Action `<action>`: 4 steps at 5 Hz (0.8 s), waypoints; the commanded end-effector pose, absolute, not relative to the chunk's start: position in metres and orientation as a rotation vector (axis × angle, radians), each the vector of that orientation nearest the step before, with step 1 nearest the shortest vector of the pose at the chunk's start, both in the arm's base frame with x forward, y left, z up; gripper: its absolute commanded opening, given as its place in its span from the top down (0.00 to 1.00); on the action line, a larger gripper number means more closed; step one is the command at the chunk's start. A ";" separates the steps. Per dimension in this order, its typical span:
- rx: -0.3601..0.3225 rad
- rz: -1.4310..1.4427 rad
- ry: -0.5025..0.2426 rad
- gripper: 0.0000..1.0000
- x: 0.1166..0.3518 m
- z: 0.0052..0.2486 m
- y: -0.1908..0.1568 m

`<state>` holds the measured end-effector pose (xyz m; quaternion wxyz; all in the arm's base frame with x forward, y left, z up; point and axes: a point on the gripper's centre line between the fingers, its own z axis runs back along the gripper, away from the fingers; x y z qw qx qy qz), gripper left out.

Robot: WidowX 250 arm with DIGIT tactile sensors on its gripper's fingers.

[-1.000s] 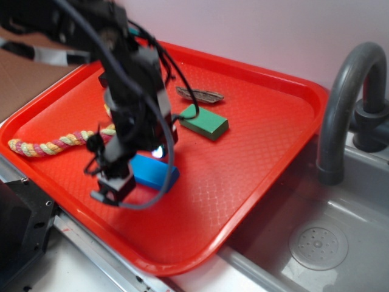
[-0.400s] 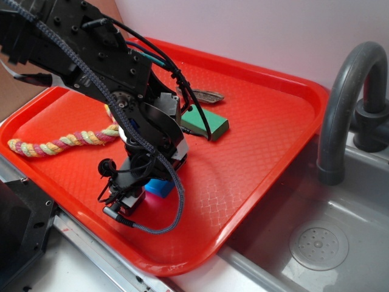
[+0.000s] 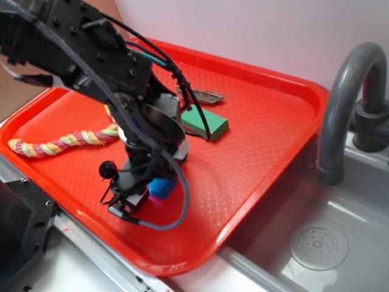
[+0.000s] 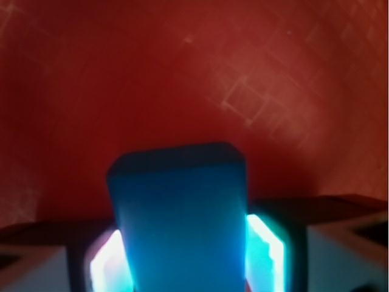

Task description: Grab the blue block.

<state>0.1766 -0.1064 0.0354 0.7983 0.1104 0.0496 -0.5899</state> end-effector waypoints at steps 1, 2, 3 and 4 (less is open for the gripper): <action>0.239 -0.869 0.001 1.00 0.213 0.117 -0.083; 0.166 -0.623 0.044 1.00 0.217 0.165 -0.060; 0.116 -0.370 -0.072 1.00 0.198 0.206 -0.032; -0.045 -0.113 -0.123 1.00 0.179 0.234 -0.001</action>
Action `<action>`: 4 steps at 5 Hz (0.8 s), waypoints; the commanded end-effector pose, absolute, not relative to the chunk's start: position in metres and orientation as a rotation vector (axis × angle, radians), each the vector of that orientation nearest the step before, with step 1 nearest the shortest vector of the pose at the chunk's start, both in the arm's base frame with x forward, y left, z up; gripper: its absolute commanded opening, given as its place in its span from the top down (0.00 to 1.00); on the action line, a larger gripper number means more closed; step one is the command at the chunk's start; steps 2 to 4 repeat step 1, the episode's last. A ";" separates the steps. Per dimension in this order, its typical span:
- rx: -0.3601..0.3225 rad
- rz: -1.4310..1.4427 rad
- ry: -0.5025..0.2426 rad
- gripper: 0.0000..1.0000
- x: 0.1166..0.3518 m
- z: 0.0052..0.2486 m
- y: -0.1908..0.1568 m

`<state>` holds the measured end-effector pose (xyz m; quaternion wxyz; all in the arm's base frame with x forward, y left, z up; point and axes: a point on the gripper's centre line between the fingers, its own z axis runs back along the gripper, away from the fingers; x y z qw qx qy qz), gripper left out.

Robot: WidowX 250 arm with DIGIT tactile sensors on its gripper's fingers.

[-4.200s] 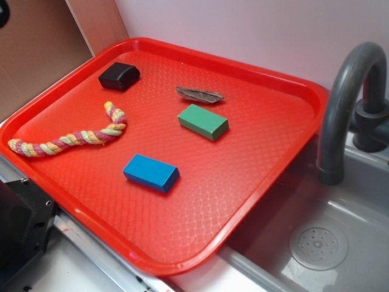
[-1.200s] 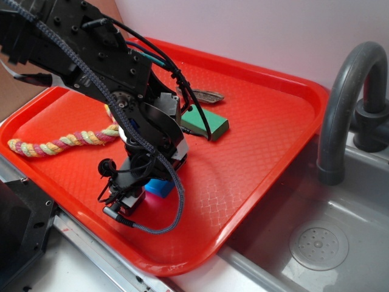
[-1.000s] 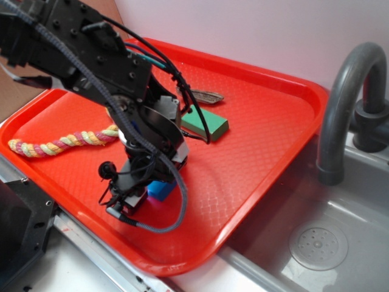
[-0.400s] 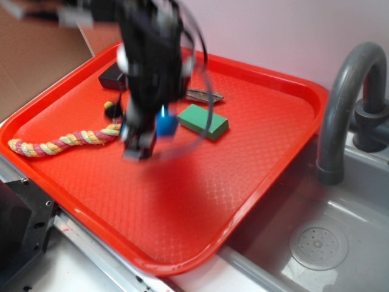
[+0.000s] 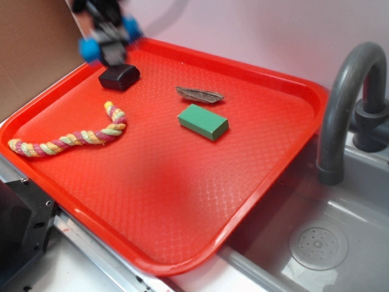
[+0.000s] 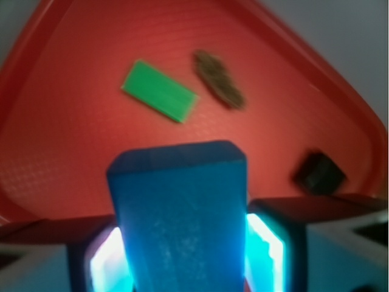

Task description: Grab the blue block.

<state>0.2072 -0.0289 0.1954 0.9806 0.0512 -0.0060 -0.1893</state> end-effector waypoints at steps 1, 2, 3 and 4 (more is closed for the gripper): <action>-0.080 0.137 -0.203 1.00 0.174 0.232 -0.010; -0.080 0.137 -0.203 1.00 0.174 0.232 -0.010; -0.080 0.137 -0.203 1.00 0.174 0.232 -0.010; -0.080 0.137 -0.203 1.00 0.174 0.232 -0.010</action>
